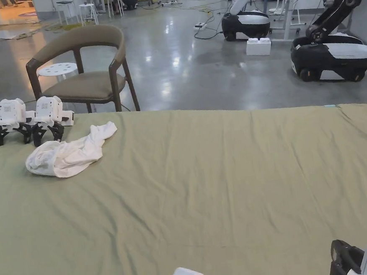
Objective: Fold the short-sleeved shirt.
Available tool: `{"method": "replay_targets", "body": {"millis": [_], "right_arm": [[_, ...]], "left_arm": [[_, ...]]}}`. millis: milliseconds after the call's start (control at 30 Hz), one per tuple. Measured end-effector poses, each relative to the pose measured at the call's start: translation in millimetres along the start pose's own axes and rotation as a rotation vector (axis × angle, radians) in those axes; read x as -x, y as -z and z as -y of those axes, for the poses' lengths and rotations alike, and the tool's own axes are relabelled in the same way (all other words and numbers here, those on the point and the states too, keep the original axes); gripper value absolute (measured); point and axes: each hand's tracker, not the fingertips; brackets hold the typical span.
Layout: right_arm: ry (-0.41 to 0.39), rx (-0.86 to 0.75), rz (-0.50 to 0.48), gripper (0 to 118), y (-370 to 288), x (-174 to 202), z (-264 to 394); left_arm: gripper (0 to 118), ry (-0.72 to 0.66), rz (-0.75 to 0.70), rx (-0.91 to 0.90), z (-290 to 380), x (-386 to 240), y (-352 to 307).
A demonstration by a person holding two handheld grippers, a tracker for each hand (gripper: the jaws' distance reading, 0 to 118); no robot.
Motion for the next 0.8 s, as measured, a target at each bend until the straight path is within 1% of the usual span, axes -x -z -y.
{"method": "replay_targets", "body": {"millis": [67, 267, 567, 600, 633, 667, 700, 733, 800], "right_arm": [[0.005, 0.000, 0.011, 0, -2, -4, 1], [0.018, 0.014, 0.032, 0, -4, -12, 6], [0.026, 0.026, 0.025, 0, -1, -10, 12], [0.027, 0.028, 0.023, 0, 0, -9, 12], [0.028, 0.028, 0.022, 0, 0, -9, 12], [0.029, 0.029, 0.020, 0, -1, -9, 12], [0.029, 0.029, 0.019, 0, -1, -8, 12], [0.028, 0.028, 0.019, 0, -2, -8, 12], [0.027, 0.028, 0.021, 0, -2, -9, 11]], "left_arm": [[10, 0.033, -0.020, 0.038, -3, -12, 20], [10, -0.005, -0.038, 0.088, -2, -31, 61], [11, -0.093, -0.010, 0.086, -1, -33, 78], [18, -0.121, 0.013, 0.073, -2, -31, 77], [28, -0.156, 0.043, 0.060, -2, -27, 76], [44, -0.190, 0.082, 0.044, -3, -23, 72], [65, -0.216, 0.108, 0.031, -4, -20, 67], [71, -0.235, 0.125, 0.012, -5, -19, 60], [71, -0.234, 0.137, -0.019, -6, -13, 49]]}}
